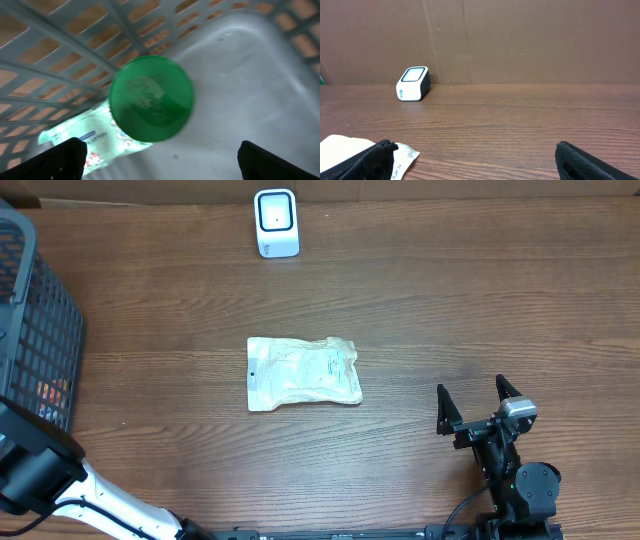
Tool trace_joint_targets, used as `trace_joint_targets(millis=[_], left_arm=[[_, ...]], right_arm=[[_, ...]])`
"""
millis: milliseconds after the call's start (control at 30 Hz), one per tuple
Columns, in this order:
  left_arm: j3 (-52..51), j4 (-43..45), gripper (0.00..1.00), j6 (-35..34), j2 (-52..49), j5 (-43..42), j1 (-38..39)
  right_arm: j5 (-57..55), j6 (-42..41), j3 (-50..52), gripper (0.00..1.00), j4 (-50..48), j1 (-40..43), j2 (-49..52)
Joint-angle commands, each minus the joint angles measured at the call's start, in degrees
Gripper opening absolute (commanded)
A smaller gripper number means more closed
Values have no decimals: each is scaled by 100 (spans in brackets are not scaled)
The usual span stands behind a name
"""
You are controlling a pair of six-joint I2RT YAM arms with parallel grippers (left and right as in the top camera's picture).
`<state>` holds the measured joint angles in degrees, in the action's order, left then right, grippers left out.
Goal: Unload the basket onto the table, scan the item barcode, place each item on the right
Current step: 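Reach the left gripper into the basket and grasp the green-lidded jar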
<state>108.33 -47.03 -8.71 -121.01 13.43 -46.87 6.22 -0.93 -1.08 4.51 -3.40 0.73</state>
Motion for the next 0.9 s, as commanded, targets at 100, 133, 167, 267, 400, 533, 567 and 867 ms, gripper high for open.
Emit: trace_joint_targets(millis=[100, 133, 167, 267, 400, 533, 567, 867], left_arm=[[-20, 164, 100, 146, -61, 649, -22], [-24, 192, 100, 146, -68, 643, -28], [-24, 232, 100, 144, -87, 634, -35], [-24, 313, 100, 149, -221, 603, -35], [-24, 313, 99, 297, -444, 608, -37], [-24, 317, 99, 387, -566, 750, -44], [-24, 341, 99, 385, -575, 826, -44], [-24, 601, 100, 382, -732, 881, -48]], right_arm=[[31, -33, 63, 100, -31, 15, -57], [31, -33, 63, 100, -28, 15, -57], [31, -33, 63, 100, -31, 15, -57], [31, -33, 63, 100, -31, 15, -57], [31, -33, 63, 100, -31, 15, -57], [31, -33, 63, 100, -31, 15, -57], [31, -33, 63, 100, -31, 15, -57], [31, -33, 63, 100, -28, 15, -57]])
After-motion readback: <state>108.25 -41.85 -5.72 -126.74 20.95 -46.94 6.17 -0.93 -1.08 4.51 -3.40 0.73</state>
